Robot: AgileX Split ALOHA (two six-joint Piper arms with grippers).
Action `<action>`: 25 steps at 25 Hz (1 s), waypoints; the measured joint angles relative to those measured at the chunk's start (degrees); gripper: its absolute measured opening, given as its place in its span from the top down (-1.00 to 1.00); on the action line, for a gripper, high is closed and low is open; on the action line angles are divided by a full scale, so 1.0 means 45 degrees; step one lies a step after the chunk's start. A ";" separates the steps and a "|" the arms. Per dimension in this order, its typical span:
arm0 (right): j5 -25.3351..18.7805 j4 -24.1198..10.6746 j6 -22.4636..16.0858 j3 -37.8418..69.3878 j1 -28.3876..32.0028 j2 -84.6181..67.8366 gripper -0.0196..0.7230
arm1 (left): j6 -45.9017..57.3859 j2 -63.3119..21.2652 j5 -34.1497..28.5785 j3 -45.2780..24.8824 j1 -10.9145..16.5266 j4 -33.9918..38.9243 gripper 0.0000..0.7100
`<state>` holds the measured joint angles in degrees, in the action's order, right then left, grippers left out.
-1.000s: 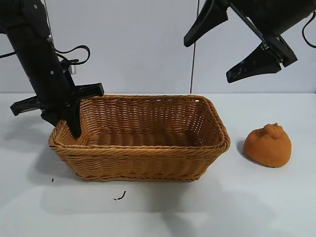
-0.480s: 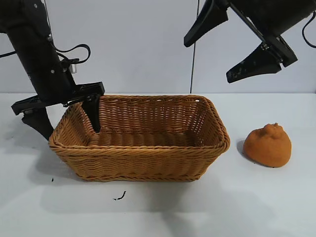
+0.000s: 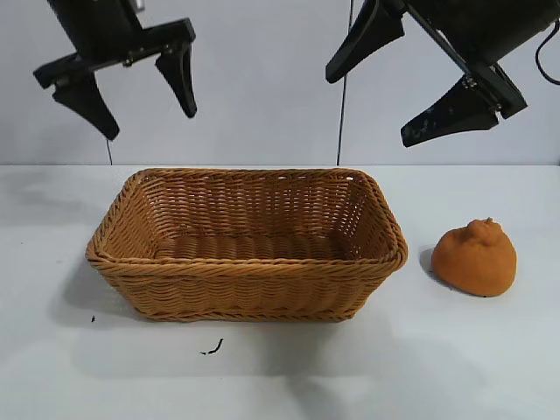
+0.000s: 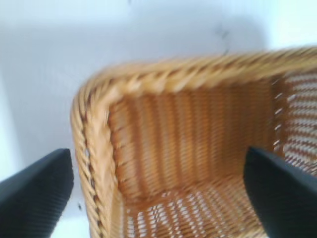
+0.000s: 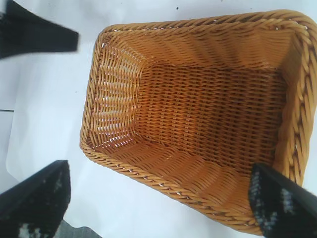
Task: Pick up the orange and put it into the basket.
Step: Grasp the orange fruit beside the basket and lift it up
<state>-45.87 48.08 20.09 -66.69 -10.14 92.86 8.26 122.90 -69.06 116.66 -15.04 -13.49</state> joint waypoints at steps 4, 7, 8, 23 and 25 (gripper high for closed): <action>0.0000 0.0000 0.0000 0.0000 0.0000 0.0000 -0.93 | 0.0000 -0.0151 -0.0083 0.0164 0.0106 0.1109 -0.89; 0.0000 0.0000 0.0000 0.0000 0.0000 0.0000 -0.93 | 0.0000 -0.0151 -0.0098 0.0164 0.0570 0.1348 -0.89; 0.0000 0.0000 0.0000 0.0000 0.0000 0.0000 -0.93 | 0.0000 -0.0151 -0.0098 0.0164 0.0805 0.1392 -0.89; 0.0009 0.0000 0.0000 0.0000 0.0000 0.0000 -0.93 | -0.0430 -0.1804 -0.0085 -0.2400 0.3415 0.1762 -0.89; 0.0022 0.0000 0.0000 0.0000 0.0000 0.0000 -0.93 | -0.0704 -0.2477 -0.0085 -0.3287 0.3342 0.1744 -0.89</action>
<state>-45.77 48.08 20.09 -66.69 -10.14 92.86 5.09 111.75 -69.45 101.87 0.00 -5.64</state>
